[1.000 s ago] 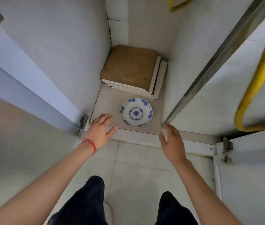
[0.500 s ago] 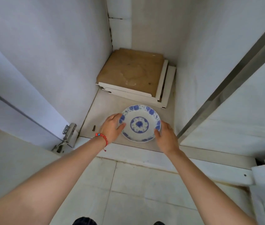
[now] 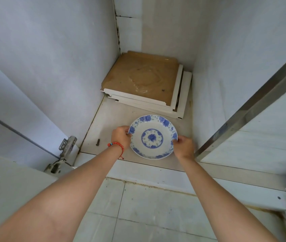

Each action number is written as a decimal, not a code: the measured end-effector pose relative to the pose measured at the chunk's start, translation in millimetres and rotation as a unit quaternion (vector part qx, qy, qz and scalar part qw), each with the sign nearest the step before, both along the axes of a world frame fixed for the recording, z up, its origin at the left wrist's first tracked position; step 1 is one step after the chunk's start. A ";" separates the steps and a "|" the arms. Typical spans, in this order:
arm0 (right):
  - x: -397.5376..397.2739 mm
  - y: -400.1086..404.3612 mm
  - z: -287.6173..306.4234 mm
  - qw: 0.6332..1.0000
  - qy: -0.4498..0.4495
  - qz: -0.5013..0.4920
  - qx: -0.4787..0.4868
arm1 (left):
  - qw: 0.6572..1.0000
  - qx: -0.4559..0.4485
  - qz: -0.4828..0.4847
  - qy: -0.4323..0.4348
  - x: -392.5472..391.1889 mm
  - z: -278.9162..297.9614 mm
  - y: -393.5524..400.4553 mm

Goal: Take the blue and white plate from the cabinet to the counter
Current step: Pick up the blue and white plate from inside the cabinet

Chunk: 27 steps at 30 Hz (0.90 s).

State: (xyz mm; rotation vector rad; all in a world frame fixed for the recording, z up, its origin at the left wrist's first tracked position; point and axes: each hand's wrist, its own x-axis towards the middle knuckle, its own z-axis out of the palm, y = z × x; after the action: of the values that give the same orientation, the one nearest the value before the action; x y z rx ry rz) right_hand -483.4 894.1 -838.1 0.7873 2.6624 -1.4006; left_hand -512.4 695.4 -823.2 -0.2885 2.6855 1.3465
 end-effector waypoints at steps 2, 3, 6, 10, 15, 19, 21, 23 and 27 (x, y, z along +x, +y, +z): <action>1.3 -0.4 -2.2 1.000 0.011 -0.008 -0.005 | 0.999 0.031 0.025 -0.010 1.7 0.1 -0.3; 3.1 -1.4 -2.0 1.000 0.020 -0.014 -0.007 | 0.998 0.047 0.039 -0.017 2.5 -0.4 -1.1; 11.6 -5.2 0.1 0.998 0.054 -0.019 -0.022 | 0.993 0.081 0.074 -0.034 7.6 -4.2 -6.0; 27.3 -8.6 7.8 0.995 0.088 -0.022 -0.046 | 0.977 0.158 0.140 -0.023 20.7 4.8 -9.1; 55.1 -19.5 34.4 0.987 0.113 -0.044 -0.102 | 0.965 0.186 0.183 0.009 48.2 33.1 -13.7; 85.6 -25.7 58.0 0.989 0.101 -0.049 -0.095 | 0.959 0.185 0.214 -0.003 82.5 60.4 -21.8; 103.2 -29.1 73.6 0.988 0.109 -0.046 -0.100 | 0.959 0.179 0.218 -0.013 101.6 75.2 -25.9; 120.8 -32.5 91.5 0.988 0.109 -0.041 -0.103 | 0.960 0.175 0.219 -0.023 121.3 91.3 -30.3; 156.0 -37.5 131.9 0.989 0.085 -0.027 -0.118 | 0.967 0.147 0.208 -0.022 162.6 126.6 -39.9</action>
State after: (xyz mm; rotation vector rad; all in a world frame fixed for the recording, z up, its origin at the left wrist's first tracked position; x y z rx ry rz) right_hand -327.4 856.6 -706.2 0.7534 2.5399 -1.8314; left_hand -349.8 655.5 -696.7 -0.8711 2.4245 1.7943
